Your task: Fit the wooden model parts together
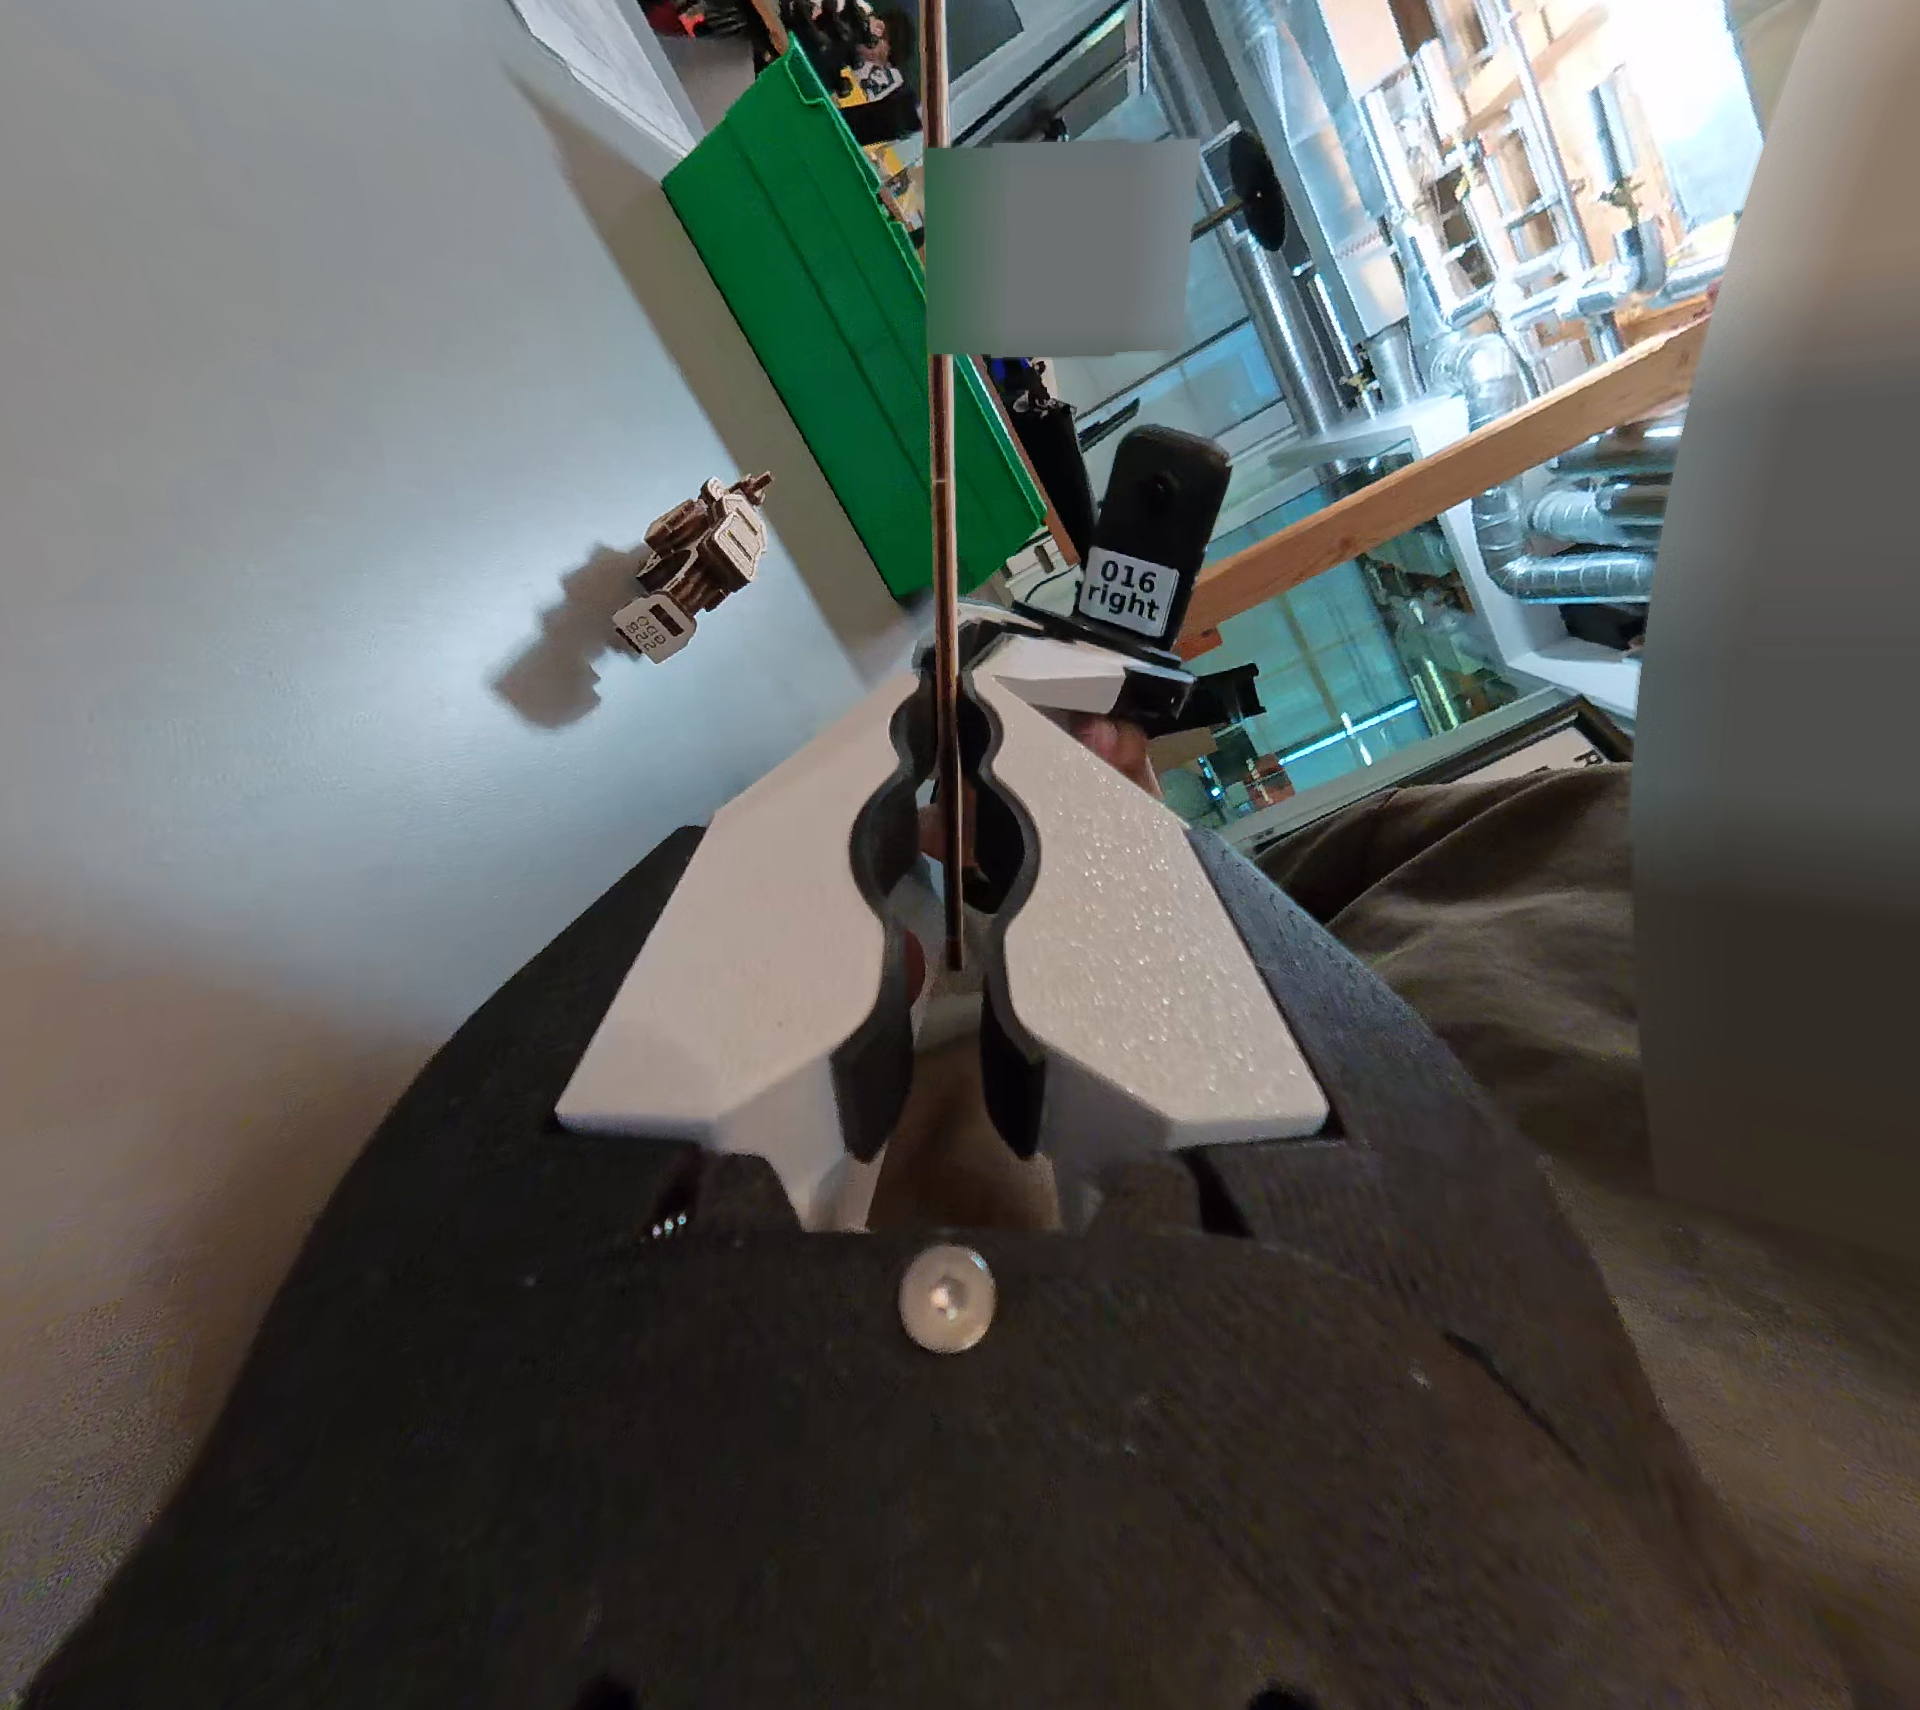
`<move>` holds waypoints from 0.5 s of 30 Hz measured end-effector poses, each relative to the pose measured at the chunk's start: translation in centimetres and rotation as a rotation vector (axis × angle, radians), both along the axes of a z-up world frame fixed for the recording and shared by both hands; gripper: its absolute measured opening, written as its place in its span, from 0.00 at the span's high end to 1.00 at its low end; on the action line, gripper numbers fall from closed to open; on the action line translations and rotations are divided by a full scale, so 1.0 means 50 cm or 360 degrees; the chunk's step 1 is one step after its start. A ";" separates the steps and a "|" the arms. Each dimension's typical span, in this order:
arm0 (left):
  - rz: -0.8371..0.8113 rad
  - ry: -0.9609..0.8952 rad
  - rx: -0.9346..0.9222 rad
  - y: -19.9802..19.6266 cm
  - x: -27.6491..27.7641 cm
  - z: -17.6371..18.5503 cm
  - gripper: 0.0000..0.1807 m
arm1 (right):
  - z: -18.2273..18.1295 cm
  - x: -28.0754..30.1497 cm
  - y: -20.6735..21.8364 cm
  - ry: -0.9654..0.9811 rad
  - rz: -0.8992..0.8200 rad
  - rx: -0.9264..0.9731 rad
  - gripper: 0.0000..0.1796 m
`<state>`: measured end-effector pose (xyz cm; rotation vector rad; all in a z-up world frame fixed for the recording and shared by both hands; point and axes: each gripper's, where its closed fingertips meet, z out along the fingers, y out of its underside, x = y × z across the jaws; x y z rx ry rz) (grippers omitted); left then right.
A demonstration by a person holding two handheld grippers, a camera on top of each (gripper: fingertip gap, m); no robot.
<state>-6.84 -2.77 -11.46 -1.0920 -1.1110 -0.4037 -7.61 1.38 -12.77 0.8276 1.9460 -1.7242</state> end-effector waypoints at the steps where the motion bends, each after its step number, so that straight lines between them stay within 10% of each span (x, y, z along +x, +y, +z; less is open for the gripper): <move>1: -0.0005 0.0015 -0.0028 0.002 0.002 -0.001 1.00 | -0.004 -0.001 0.001 -0.0023 0.0000 0.0004 0.95; 15: -0.0003 0.0082 -0.0223 0.013 0.007 -0.017 1.00 | -0.027 -0.005 0.005 -0.0174 0.0022 0.0089 0.96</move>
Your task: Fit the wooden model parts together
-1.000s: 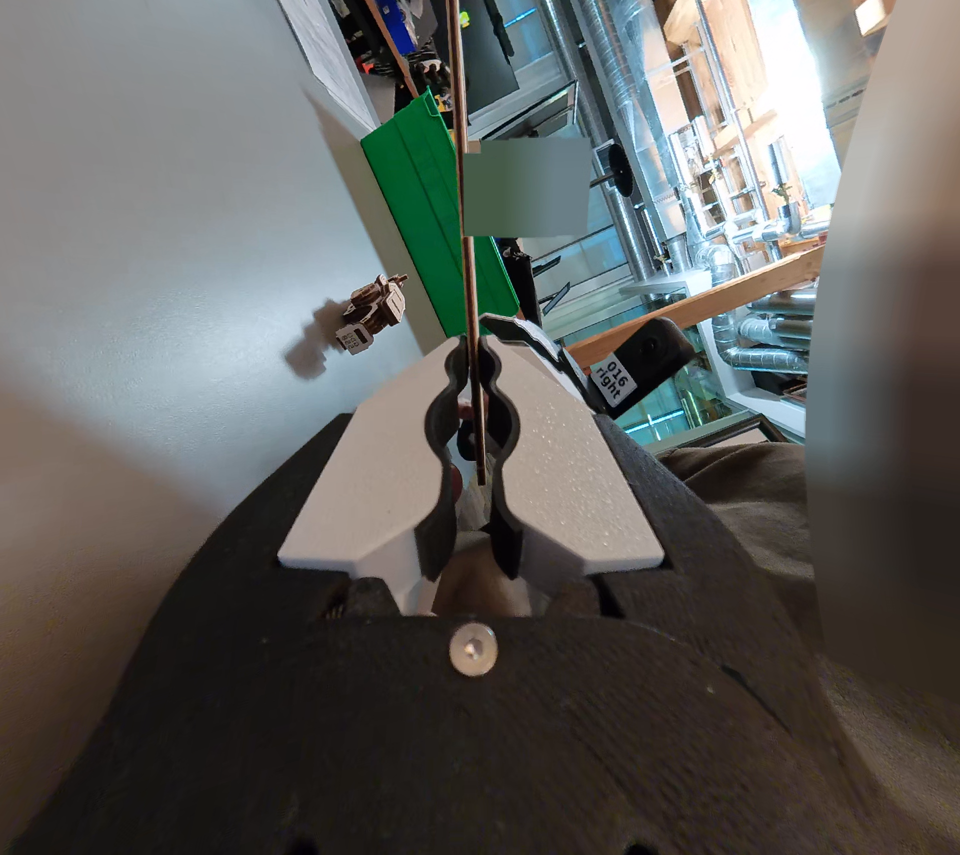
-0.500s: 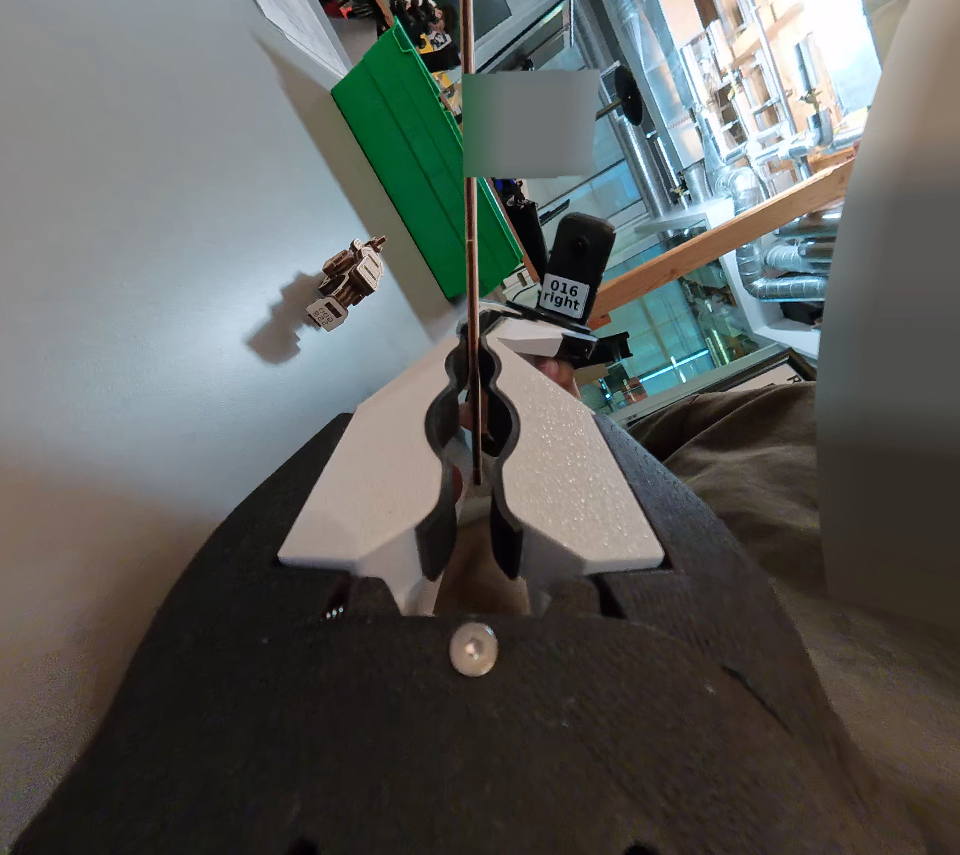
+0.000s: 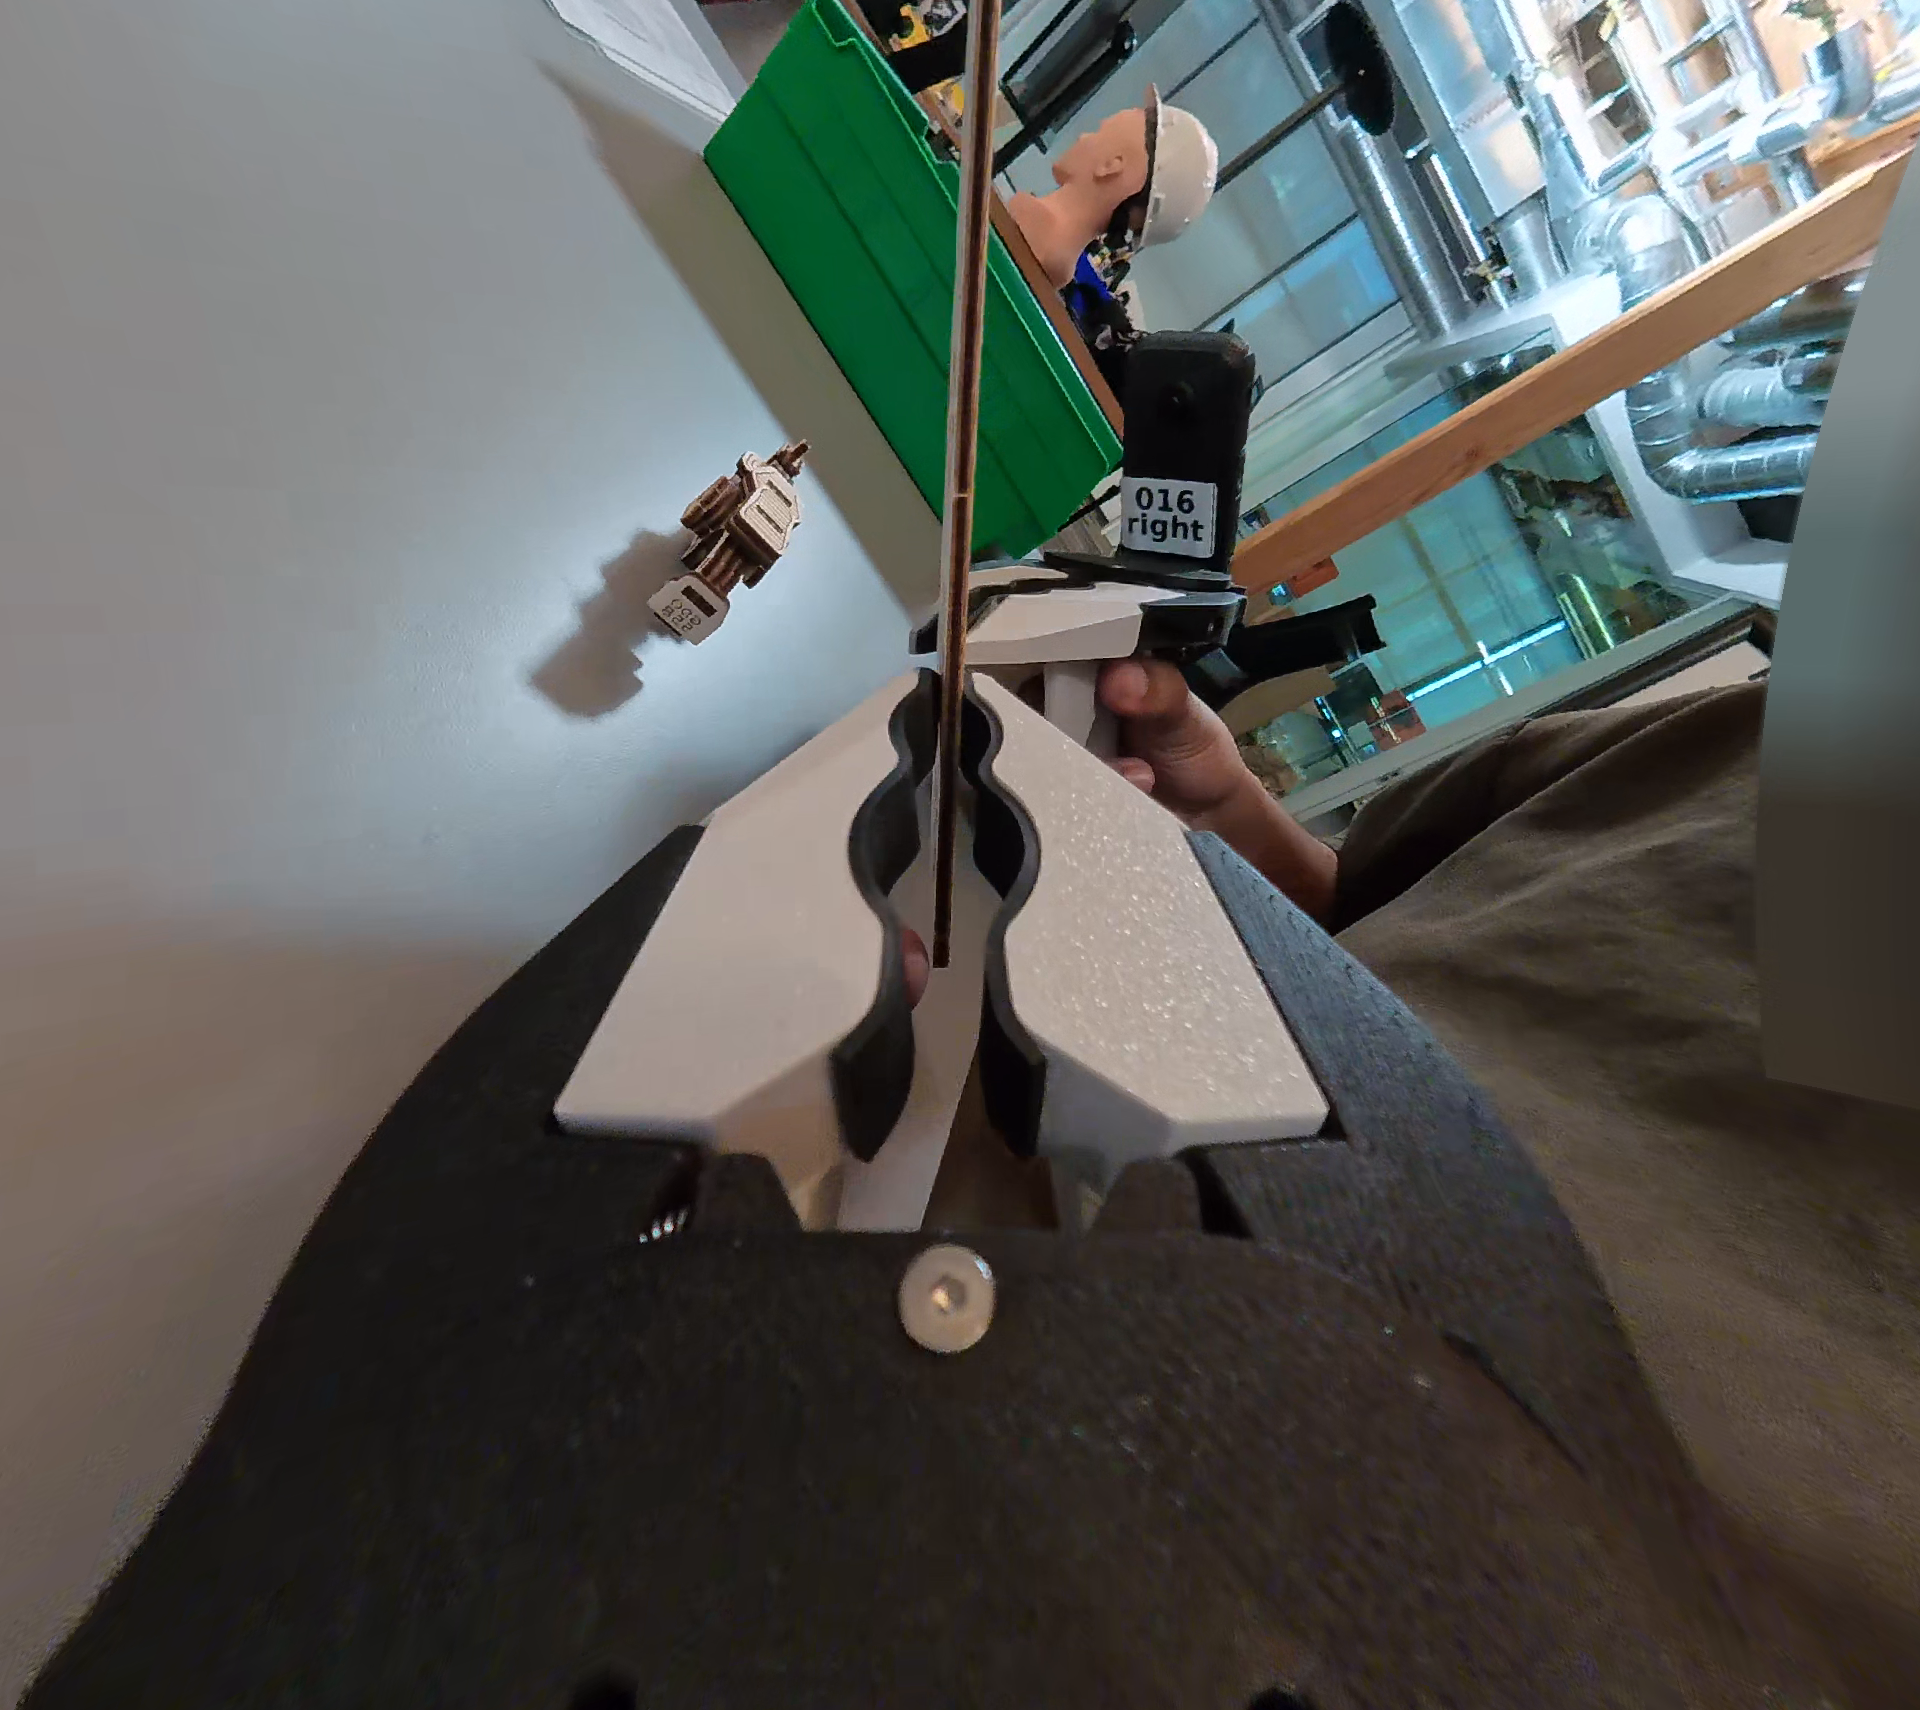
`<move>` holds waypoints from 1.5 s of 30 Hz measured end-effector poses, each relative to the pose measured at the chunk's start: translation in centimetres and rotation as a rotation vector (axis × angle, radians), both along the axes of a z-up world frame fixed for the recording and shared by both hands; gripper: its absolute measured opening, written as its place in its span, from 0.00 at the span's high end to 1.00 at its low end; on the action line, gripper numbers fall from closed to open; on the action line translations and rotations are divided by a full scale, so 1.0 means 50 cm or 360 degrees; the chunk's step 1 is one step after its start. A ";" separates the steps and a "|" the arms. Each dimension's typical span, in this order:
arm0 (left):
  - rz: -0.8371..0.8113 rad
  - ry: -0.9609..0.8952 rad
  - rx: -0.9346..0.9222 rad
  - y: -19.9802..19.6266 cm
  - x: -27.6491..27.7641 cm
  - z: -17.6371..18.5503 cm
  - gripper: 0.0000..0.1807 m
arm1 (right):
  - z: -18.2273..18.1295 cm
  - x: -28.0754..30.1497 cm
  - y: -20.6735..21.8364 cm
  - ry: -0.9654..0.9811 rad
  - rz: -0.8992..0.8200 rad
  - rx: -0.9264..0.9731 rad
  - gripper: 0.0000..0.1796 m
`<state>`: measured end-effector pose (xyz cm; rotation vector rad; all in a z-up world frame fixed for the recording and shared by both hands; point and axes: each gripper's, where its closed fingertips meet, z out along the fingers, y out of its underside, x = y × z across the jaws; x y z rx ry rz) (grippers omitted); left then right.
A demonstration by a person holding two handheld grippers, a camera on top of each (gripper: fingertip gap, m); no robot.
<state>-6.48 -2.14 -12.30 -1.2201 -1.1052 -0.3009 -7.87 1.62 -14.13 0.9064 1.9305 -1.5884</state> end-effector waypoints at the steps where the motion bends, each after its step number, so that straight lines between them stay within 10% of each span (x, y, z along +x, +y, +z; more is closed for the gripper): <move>1: 0.0001 -0.0006 -0.0001 0.000 0.000 -0.001 1.00 | -0.002 0.000 0.000 -0.0005 -0.0004 0.0008 0.96; 45: 0.0193 -0.0065 0.0017 -0.084 0.064 -0.013 1.00 | -0.003 0.047 -0.098 -0.0044 0.0421 0.0011 0.96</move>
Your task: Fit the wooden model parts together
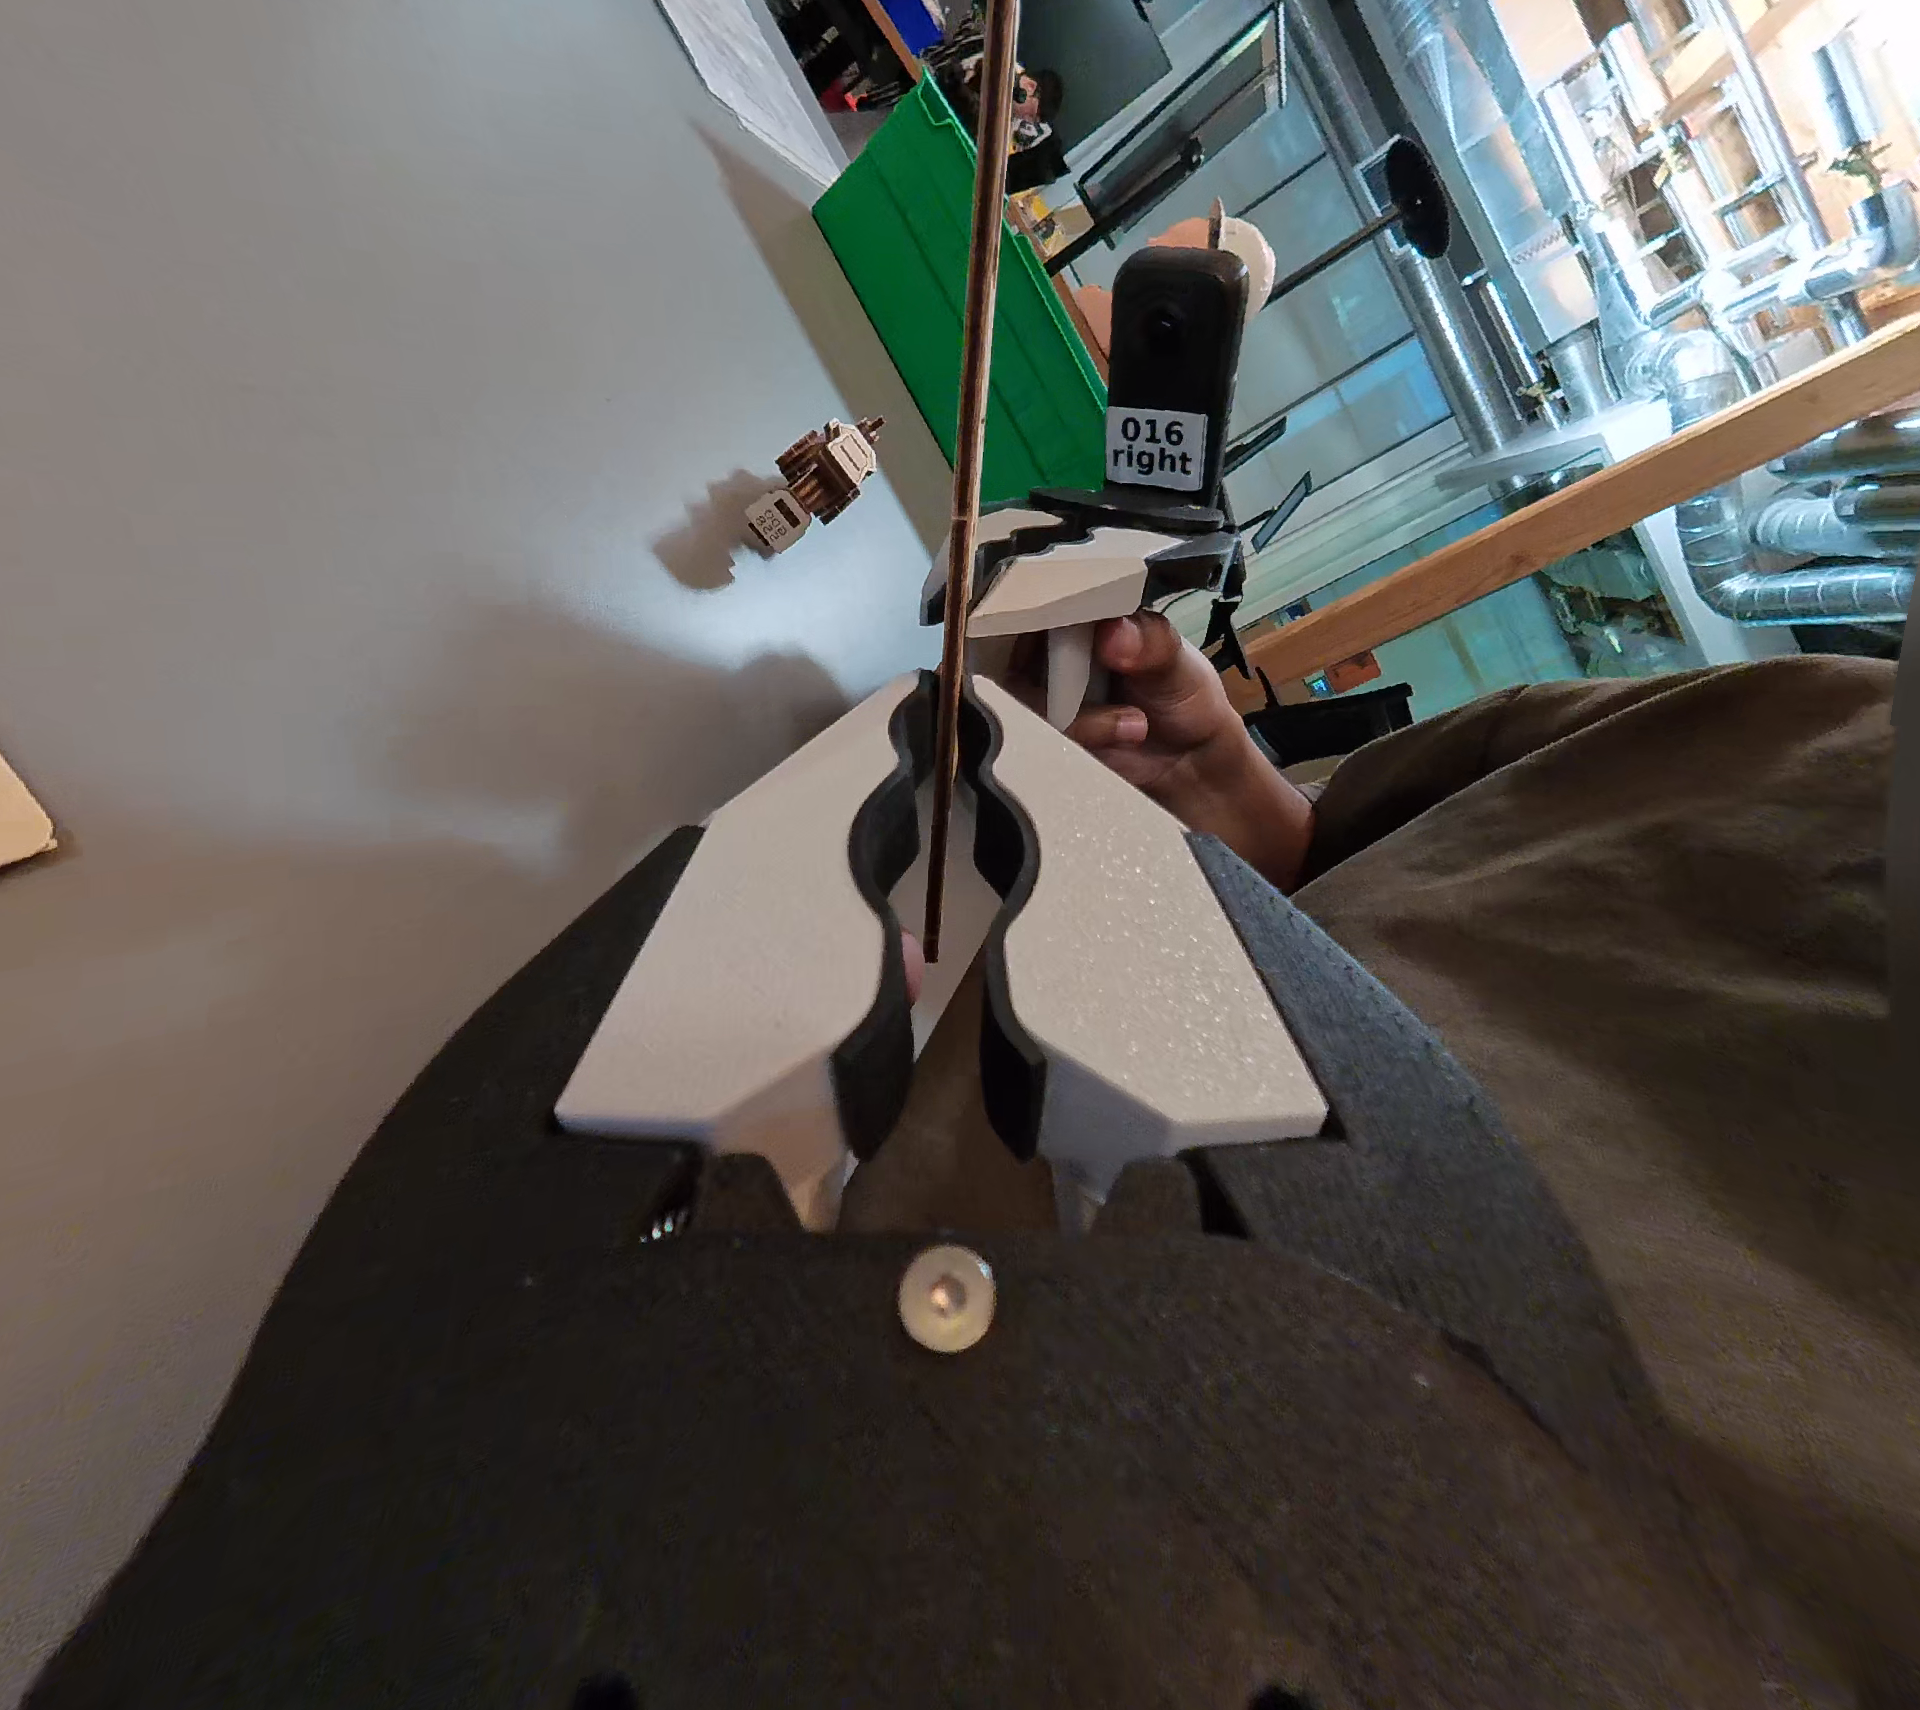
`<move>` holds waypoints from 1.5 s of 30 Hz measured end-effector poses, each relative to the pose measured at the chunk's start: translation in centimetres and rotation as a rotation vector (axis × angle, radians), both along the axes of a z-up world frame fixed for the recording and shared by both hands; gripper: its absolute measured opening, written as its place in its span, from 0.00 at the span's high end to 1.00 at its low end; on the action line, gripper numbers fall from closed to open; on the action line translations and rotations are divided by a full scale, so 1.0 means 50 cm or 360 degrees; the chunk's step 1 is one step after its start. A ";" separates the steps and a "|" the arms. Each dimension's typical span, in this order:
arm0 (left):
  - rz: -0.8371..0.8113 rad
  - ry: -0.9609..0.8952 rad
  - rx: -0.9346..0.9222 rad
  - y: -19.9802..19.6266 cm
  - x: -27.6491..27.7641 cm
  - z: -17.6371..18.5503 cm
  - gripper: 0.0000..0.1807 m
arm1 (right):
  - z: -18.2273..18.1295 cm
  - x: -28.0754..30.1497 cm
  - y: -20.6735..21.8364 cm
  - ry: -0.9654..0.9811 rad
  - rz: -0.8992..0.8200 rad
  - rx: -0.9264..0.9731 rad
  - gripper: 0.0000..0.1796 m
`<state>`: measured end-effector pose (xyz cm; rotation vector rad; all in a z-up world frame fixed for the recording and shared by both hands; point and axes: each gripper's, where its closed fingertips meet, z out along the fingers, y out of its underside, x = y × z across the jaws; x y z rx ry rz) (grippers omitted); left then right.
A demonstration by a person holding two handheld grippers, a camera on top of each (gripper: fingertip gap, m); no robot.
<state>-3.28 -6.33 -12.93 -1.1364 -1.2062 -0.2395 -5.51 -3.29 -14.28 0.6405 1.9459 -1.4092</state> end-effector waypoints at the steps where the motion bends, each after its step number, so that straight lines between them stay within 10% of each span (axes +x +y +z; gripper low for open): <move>1: -0.0003 0.0003 -0.0002 0.002 0.000 0.000 1.00 | -0.003 -0.002 0.001 0.0011 -0.0009 0.0016 0.96; 33: 0.0460 -0.0238 -0.0302 -0.220 -0.046 -0.065 1.00 | -0.051 0.000 0.002 0.0845 0.0010 0.0330 0.88; 45: 0.0526 -0.0217 -0.0719 -0.249 -0.049 -0.086 0.74 | -0.067 0.008 -0.004 0.0967 0.0045 0.0390 0.88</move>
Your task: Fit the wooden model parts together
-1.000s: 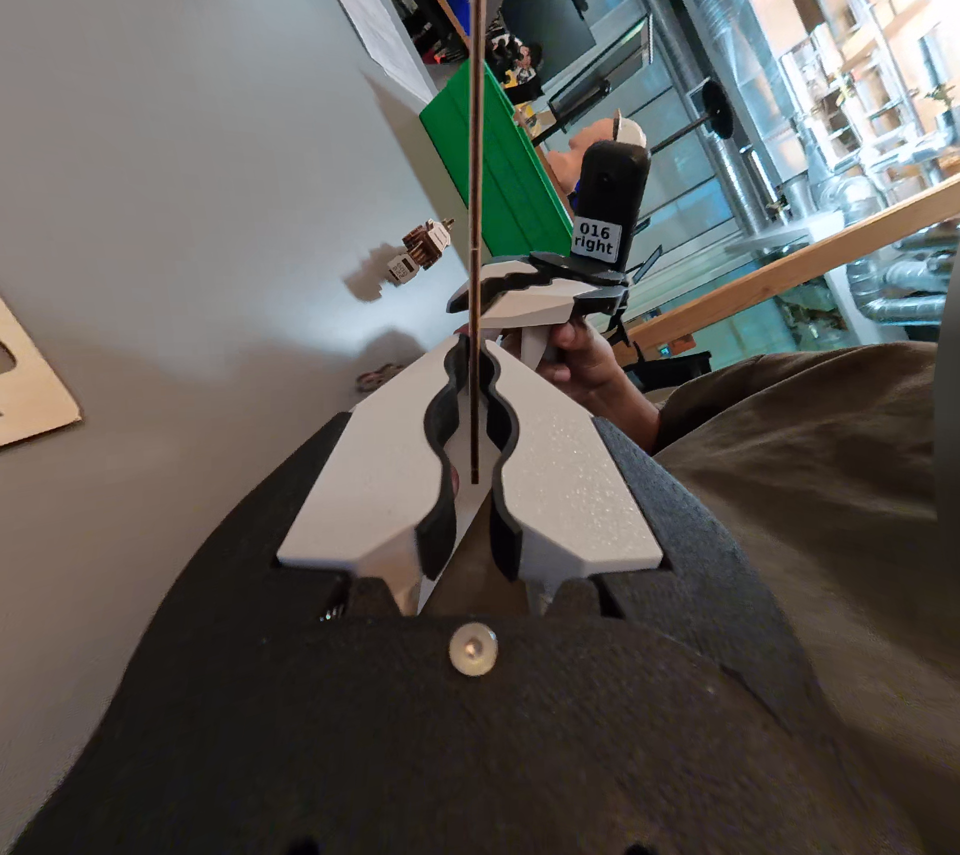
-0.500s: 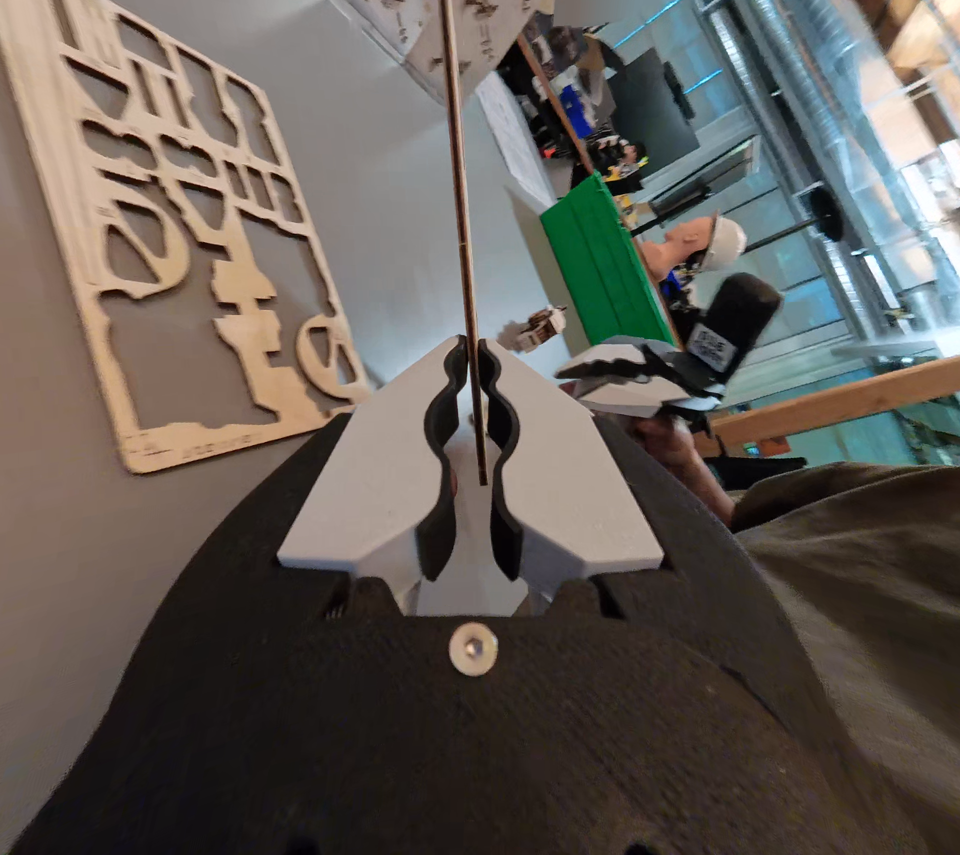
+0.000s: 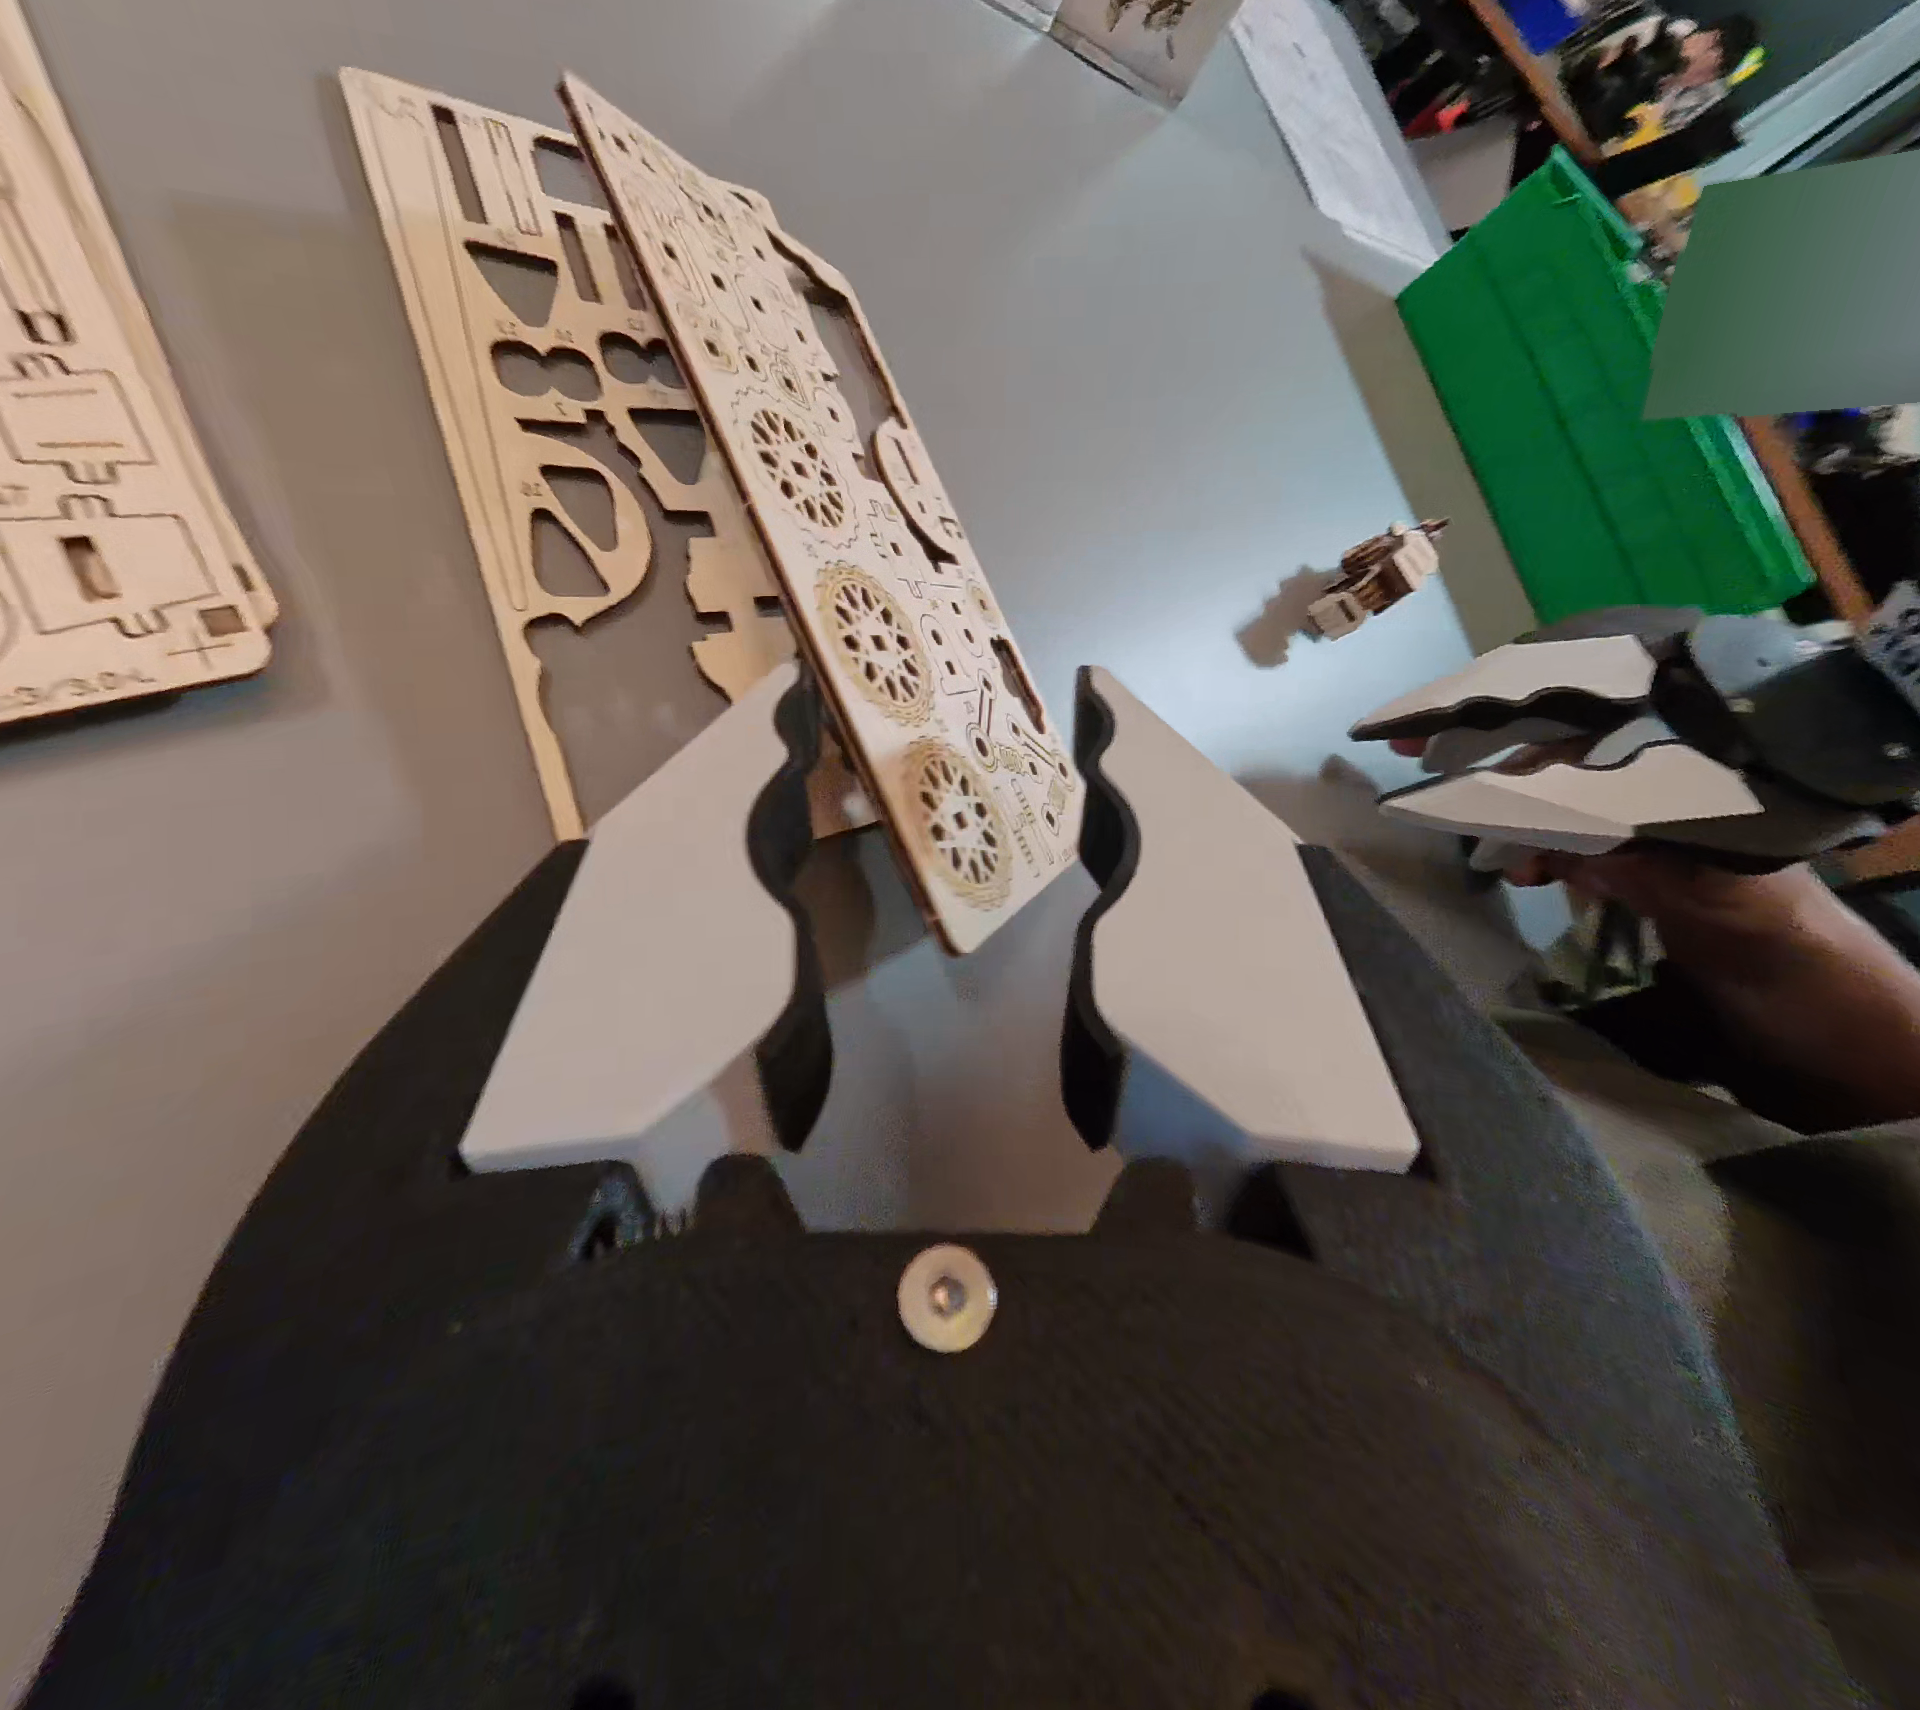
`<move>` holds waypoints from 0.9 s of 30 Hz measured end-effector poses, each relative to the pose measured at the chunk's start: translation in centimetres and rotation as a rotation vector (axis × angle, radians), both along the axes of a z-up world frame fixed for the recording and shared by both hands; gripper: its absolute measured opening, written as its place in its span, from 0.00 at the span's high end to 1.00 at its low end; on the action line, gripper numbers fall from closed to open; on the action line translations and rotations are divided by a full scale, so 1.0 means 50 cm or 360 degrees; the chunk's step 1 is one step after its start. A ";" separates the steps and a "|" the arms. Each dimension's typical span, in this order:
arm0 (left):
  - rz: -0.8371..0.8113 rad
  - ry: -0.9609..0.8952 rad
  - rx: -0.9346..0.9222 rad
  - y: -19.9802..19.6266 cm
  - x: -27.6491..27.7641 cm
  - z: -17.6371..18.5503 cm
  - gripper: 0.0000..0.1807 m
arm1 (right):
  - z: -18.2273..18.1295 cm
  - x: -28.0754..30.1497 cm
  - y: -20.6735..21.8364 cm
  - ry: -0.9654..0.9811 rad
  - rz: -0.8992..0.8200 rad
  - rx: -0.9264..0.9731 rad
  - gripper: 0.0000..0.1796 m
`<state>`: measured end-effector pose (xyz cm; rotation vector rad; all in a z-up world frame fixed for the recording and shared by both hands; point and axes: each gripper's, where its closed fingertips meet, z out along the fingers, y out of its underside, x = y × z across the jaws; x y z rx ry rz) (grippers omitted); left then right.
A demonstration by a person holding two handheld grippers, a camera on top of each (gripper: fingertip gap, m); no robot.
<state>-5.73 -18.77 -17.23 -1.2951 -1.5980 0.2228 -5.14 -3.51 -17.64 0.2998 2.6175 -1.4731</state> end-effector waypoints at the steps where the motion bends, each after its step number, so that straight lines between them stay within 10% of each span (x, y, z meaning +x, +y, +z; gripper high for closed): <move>1: 0.0017 0.0000 -0.0057 -0.007 0.000 0.000 0.68 | 0.002 -0.002 0.001 -0.0013 -0.0007 -0.0009 0.89; 7: 0.0214 0.0150 -0.0481 -0.053 -0.007 0.042 0.51 | 0.007 -0.008 0.001 -0.0061 -0.0031 -0.0041 0.89; 16: -0.0366 0.0159 -0.0871 0.192 0.016 -0.005 0.58 | 0.015 -0.021 0.005 -0.0102 -0.0076 -0.0084 0.89; 27: -0.0611 0.0059 -0.1023 0.255 0.022 -0.066 0.69 | 0.017 -0.021 0.025 -0.0103 -0.0128 -0.0095 0.90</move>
